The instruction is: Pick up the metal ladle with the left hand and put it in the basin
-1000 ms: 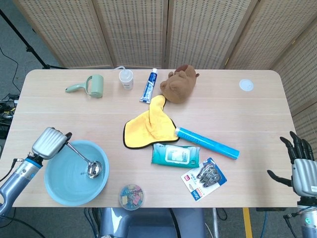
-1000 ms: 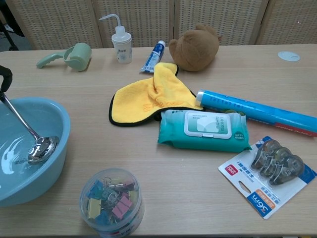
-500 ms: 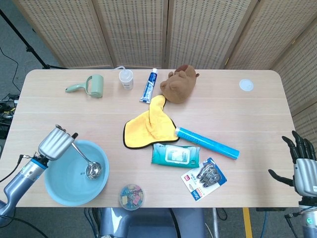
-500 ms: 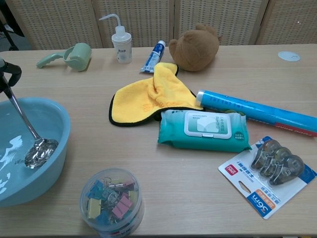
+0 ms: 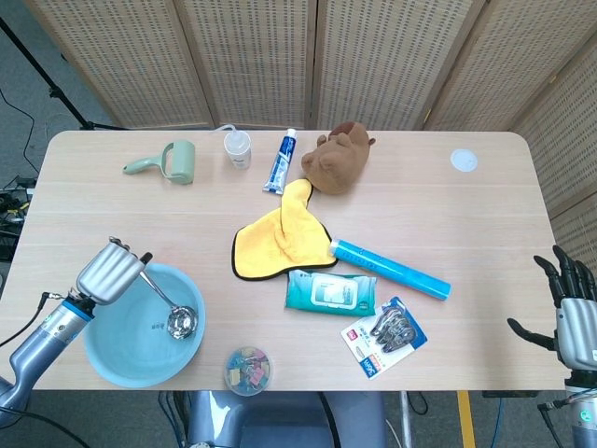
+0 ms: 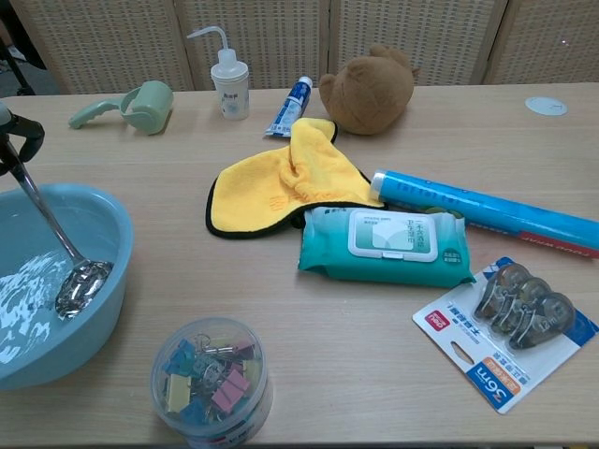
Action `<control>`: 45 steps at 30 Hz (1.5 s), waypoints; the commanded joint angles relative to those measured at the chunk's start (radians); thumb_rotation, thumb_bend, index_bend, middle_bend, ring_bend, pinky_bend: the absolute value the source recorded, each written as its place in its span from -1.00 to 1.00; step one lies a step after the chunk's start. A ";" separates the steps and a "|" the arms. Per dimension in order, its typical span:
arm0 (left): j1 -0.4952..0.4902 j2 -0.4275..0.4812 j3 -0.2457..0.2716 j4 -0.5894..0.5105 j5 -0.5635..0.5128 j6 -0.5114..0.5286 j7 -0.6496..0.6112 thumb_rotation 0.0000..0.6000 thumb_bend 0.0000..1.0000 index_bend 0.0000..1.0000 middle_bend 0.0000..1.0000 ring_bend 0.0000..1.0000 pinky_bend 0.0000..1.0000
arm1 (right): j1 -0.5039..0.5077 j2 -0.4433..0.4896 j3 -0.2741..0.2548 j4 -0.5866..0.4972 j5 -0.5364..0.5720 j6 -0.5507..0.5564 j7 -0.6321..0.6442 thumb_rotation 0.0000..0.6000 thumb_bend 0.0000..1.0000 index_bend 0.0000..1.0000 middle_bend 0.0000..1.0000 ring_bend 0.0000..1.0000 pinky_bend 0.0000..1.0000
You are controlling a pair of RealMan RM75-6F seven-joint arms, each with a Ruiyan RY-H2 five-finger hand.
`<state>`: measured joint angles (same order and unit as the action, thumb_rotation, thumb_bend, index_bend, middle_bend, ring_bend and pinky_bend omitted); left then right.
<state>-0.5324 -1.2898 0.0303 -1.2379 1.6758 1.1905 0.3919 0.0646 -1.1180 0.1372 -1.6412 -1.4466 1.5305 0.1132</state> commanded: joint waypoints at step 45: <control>0.040 0.347 0.006 -0.319 0.021 0.018 -0.050 1.00 -0.01 0.70 0.79 0.53 0.46 | -0.006 -0.007 -0.007 -0.014 -0.024 0.020 -0.034 1.00 -1.00 -0.77 -1.00 -1.00 -1.00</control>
<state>-0.4933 -0.9430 0.0367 -1.5565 1.6960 1.2090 0.3417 0.0590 -1.1251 0.1298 -1.6555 -1.4704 1.5508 0.0799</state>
